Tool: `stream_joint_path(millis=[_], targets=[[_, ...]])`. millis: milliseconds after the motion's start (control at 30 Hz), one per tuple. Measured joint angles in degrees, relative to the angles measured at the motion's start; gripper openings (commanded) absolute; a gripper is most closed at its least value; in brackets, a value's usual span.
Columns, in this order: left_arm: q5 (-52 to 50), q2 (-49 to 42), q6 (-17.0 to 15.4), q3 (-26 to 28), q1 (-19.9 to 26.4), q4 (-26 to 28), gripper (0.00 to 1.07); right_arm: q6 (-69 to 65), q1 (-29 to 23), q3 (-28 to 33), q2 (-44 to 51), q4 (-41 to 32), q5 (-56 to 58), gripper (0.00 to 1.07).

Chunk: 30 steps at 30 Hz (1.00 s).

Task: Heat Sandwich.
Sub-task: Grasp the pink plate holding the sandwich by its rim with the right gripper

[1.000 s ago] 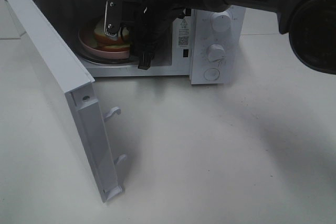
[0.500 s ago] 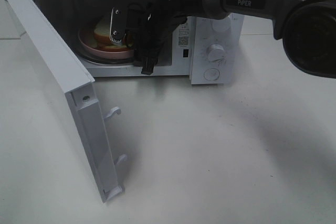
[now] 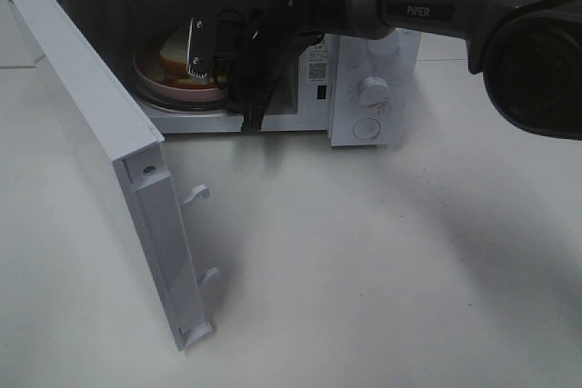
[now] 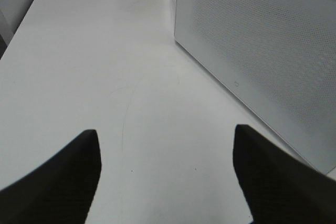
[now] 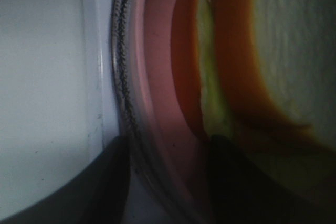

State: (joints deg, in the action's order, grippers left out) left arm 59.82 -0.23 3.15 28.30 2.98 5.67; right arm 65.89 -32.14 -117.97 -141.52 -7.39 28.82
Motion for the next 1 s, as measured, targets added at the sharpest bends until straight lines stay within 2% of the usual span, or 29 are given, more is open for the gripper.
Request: stream_joint_path(millis=[33,67,100,133,233,1000], targets=[[0.0,0.0,0.0,0.0,0.0,0.0,0.66,0.1,0.0,0.0,0.0,-0.2,0.2,0.29],[0.0,0.0,0.0,0.0,0.0,0.0,0.66,0.1,0.0,0.0,0.0,-0.2,0.2,0.29],[0.0,0.0,0.0,0.0,0.0,0.0,0.66,0.2,0.0,0.0,-0.1,-0.7,1.1,0.17],[0.0,0.0,0.0,0.0,0.0,0.0,0.66,0.7,0.0,0.0,-0.1,-1.0,1.4,0.11],[0.0,0.0,0.0,0.0,0.0,0.0,0.66,1.9,-0.1,0.0,-0.1,-1.3,0.9,0.01],[0.0,0.0,0.0,0.0,0.0,0.0,0.66,5.3,-0.5,0.0,0.5,-1.4,0.7,0.0]])
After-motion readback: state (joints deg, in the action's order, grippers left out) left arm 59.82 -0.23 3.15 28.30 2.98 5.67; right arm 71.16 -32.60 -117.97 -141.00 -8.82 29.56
